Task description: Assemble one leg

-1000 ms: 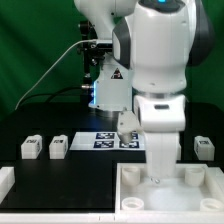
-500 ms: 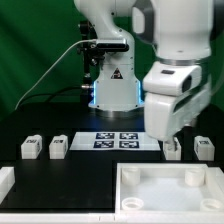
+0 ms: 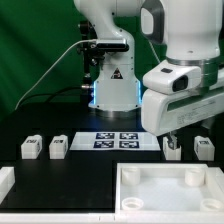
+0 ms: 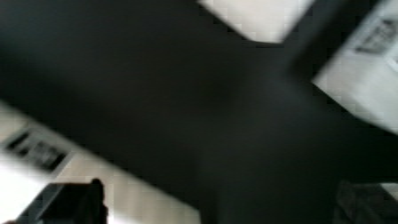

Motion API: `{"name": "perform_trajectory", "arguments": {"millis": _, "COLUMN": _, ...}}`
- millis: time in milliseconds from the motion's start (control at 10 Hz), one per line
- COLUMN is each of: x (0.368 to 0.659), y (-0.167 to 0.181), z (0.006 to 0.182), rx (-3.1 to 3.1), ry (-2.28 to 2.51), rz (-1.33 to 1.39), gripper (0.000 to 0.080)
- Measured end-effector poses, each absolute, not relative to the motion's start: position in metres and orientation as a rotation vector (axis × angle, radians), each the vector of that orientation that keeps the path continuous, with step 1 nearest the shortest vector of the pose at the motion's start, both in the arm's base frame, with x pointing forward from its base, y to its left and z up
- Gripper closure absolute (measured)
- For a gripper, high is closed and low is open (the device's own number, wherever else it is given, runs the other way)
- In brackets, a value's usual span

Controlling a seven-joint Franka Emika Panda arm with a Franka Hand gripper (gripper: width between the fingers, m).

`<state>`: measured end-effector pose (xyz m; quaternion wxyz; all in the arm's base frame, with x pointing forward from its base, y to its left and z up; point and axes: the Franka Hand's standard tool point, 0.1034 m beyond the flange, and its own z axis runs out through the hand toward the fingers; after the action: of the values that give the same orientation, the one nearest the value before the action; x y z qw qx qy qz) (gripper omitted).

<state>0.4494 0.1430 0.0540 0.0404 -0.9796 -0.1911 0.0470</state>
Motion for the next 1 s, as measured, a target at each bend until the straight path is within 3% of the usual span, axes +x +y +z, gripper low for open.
{"name": "perform_trajectory", "arguments": {"millis": 300, "x": 0.424, "y": 0.176, "z": 0.048, "rx": -3.062, "ry": -0.216, "rz": 0.191, "gripper": 0.015}}
{"name": "perform_trajectory", "arguments": {"millis": 700, "x": 0.418, "y": 0.176, "z": 0.047, "rx": -3.061, "ry": -0.273, "rz": 0.287, "gripper": 0.015}}
{"name": "perform_trajectory", "arguments": {"millis": 1000, "x": 0.403, "y": 0.18, "z": 0.047, "rx": -3.002, "ry": -0.241, "rz": 0.906, "gripper": 0.015}}
